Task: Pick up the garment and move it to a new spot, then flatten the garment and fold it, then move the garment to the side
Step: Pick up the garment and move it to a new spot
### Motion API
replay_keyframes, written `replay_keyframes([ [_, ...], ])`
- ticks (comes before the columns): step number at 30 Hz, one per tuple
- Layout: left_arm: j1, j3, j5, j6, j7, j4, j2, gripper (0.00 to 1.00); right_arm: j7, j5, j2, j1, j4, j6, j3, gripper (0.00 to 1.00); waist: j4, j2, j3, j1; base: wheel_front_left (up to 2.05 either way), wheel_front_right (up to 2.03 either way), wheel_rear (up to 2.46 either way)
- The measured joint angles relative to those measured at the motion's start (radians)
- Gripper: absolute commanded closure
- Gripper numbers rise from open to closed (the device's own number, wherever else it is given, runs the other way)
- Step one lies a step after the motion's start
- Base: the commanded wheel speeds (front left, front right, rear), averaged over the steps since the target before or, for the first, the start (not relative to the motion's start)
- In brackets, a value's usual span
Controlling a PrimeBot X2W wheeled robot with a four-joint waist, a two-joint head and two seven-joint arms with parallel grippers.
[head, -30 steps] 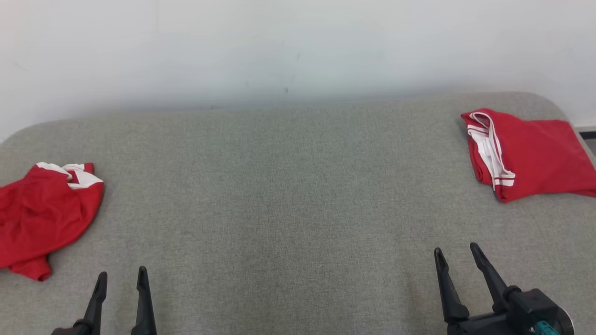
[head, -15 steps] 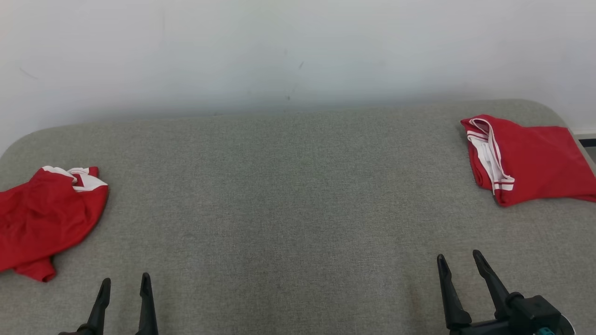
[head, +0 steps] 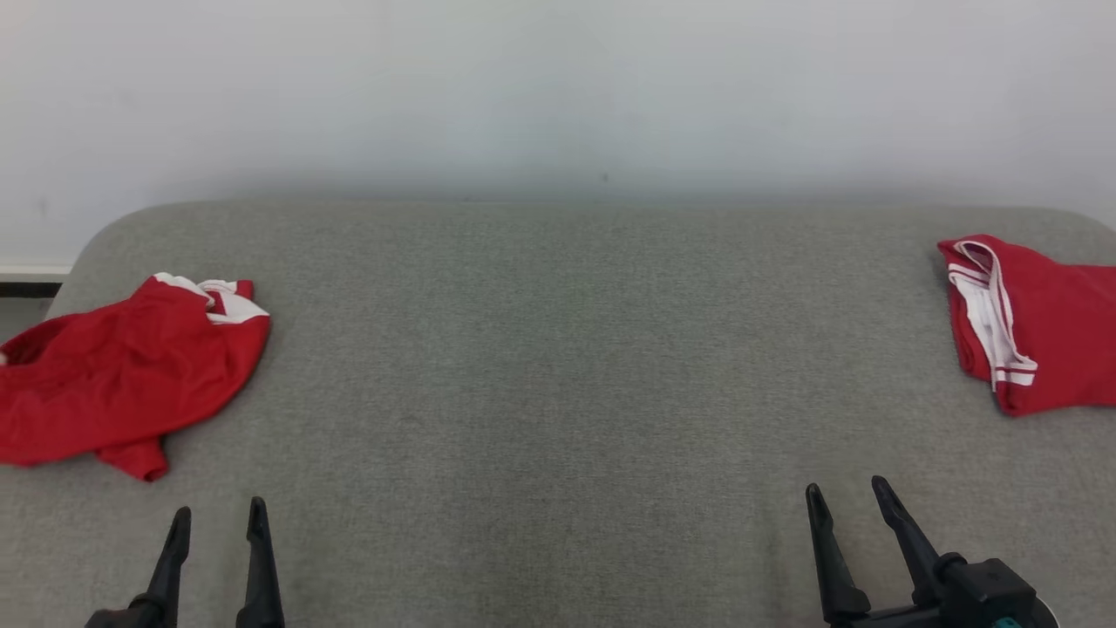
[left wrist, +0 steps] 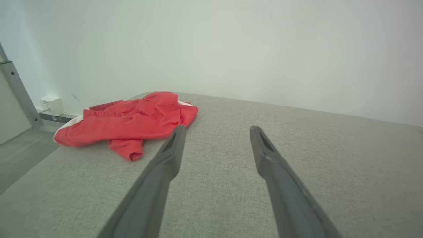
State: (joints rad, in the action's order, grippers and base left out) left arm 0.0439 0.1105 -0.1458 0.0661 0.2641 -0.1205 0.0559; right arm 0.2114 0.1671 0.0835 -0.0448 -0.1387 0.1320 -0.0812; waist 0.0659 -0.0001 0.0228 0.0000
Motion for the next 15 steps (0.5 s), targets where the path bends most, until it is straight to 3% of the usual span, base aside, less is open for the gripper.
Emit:
replay_keyframes([
  [15, -0.017, 0.037, -0.006, -0.013, 0.000, -0.012, 0.007, 0.00, 0.009, 0.002, -0.004, 0.032, -0.032, 0.000, -0.026, 0.00, 0.221, 0.0001, 0.030, 0.0000, 0.00, 0.00, 0.00],
])
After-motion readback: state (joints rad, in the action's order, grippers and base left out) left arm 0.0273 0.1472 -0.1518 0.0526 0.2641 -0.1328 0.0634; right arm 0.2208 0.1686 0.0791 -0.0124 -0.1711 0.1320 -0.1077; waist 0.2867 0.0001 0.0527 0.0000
